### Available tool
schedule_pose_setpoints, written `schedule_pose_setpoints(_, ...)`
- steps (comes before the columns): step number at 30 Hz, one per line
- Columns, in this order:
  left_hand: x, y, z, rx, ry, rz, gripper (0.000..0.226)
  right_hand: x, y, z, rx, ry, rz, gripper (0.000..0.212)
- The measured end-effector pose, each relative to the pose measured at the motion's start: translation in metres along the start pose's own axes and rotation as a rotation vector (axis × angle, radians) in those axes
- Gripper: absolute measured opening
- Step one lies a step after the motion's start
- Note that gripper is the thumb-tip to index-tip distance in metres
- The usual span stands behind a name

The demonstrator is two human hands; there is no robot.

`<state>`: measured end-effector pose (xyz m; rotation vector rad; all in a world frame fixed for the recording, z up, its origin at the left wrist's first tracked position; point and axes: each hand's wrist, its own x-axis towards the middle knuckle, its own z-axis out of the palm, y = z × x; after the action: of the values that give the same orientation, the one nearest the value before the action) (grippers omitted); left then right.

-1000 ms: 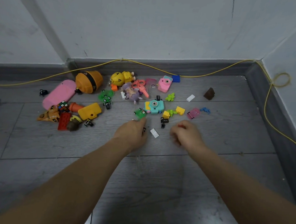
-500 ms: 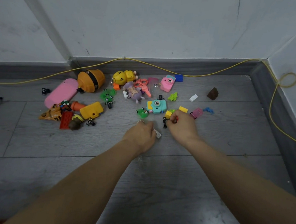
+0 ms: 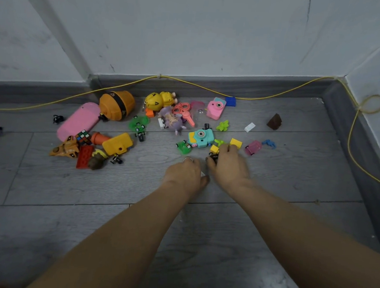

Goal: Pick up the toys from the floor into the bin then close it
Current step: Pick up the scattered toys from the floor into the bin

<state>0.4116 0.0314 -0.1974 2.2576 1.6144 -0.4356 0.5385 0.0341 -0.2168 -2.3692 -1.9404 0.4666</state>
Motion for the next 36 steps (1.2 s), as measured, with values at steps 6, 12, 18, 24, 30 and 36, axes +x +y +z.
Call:
schedule_pose_setpoints(6, -0.007, -0.021, -0.003, 0.049, -0.053, 0.008, 0.056, -0.010, -0.003, 0.002, -0.029, -0.029, -0.078, 0.045)
schedule_pose_setpoints(12, -0.022, -0.054, -0.005, -0.008, -0.064, -0.033, 0.052, -0.016, -0.009, 0.002, -0.081, -0.082, -0.074, 0.051)
schedule_pose_setpoints(18, -0.038, -0.084, -0.016, -0.079, 0.012, -0.045, 0.048, -0.023, -0.016, -0.012, 0.336, -0.142, 0.076, 0.014)
schedule_pose_setpoints(24, -0.082, -0.134, -0.063, -0.069, -0.011, -0.028, 0.045, -0.032, -0.061, -0.055, 0.941, -0.304, 0.176, 0.010)
schedule_pose_setpoints(30, -0.176, -0.224, -0.138, -0.221, 0.077, -0.247, 0.033, -0.069, -0.209, -0.130, 1.199, -0.541, -0.162, 0.010)
schedule_pose_setpoints(36, -0.315, -0.339, -0.173, -0.763, 0.129, -0.569, 0.042, -0.163, -0.386, -0.169, 1.284, -0.816, -0.530, 0.009)
